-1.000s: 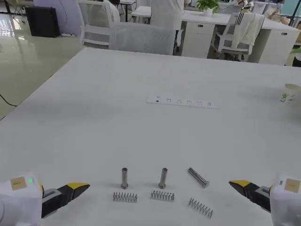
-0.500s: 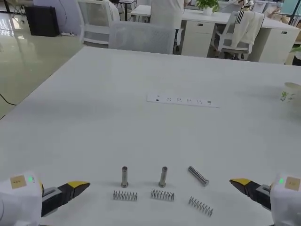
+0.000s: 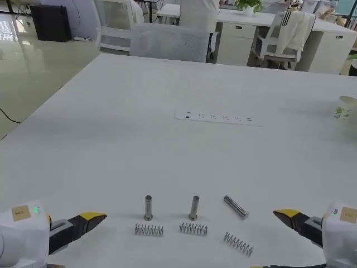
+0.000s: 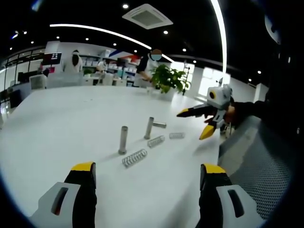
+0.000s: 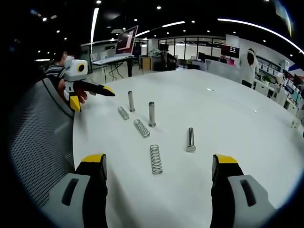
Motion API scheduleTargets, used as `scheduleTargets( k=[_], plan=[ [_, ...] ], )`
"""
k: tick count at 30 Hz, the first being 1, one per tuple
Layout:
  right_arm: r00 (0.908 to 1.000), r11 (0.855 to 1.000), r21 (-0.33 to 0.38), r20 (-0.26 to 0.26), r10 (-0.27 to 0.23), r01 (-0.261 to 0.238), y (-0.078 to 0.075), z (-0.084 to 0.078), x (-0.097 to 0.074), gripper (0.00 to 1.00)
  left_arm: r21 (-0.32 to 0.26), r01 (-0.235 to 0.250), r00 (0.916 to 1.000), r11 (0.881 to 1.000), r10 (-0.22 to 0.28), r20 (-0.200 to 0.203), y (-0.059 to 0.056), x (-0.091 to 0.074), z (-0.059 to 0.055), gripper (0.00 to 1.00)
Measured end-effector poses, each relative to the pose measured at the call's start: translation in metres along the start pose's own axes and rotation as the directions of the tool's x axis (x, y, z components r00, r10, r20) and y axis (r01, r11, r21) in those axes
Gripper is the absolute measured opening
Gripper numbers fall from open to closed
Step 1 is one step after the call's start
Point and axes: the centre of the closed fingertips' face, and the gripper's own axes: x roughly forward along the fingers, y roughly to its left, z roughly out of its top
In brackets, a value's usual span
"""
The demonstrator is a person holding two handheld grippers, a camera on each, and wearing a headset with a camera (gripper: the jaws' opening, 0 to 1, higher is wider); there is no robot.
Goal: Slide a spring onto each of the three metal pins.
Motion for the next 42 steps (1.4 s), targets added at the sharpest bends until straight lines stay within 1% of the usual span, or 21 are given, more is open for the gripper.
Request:
scheduleTargets(
  k=[5, 13, 15, 17, 22, 25, 31, 35, 42],
  plan=[
    [1.0, 1.0, 0.001, 0.002, 0.0, 0.0, 0.0, 0.002, 0.0, 0.92, -0.001, -0.004, 1.0, 1.0, 0.004, 0.003, 0.001, -0.001, 0.0, 0.87],
    [0.9999, 1.0, -0.003, 0.012, -0.006, 0.006, -0.006, 0.01, -0.001, 0.91, 0.0, -0.008, 1.0, 1.0, 0.008, 0.004, 0.001, -0.002, 0.001, 0.87],
    [0.9999, 1.0, -0.008, 0.01, -0.003, 0.004, -0.007, 0.012, -0.001, 0.9, 0.001, -0.008, 1.0, 1.0, 0.008, 0.005, 0.001, -0.002, 0.001, 0.87],
    [1.0, 1.0, -0.017, 0.007, -0.006, 0.006, -0.009, 0.014, 0.0, 0.86, 0.002, -0.008, 1.0, 1.0, 0.008, 0.006, 0.001, -0.002, 0.002, 0.87],
    [0.9999, 1.0, -0.027, 0.01, -0.013, 0.014, -0.02, 0.025, 0.001, 0.83, 0.003, -0.01, 0.9999, 1.0, 0.01, 0.009, 0.0, -0.003, 0.003, 0.86],
    [0.9999, 1.0, -0.026, 0.008, -0.014, 0.014, -0.024, 0.03, 0.004, 0.8, 0.005, -0.011, 0.9999, 1.0, 0.011, 0.008, 0.0, -0.003, 0.004, 0.86],
    [0.9995, 0.999, -0.032, -0.023, -0.021, 0.02, -0.032, 0.037, 0.012, 0.7, 0.006, -0.013, 0.9999, 1.0, 0.013, 0.006, 0.0, -0.004, 0.004, 0.86],
    [0.9975, 0.999, -0.041, -0.07, -0.011, 0.008, -0.035, 0.035, 0.018, 0.58, 0.005, -0.014, 0.9999, 1.0, 0.014, 0.005, -0.001, -0.005, 0.005, 0.85],
    [0.9923, 0.999, -0.054, -0.123, -0.009, 0.003, -0.042, 0.038, 0.031, 0.46, 0.009, -0.015, 0.9999, 1.0, 0.015, 0.001, -0.001, -0.006, 0.005, 0.85]
  ],
)
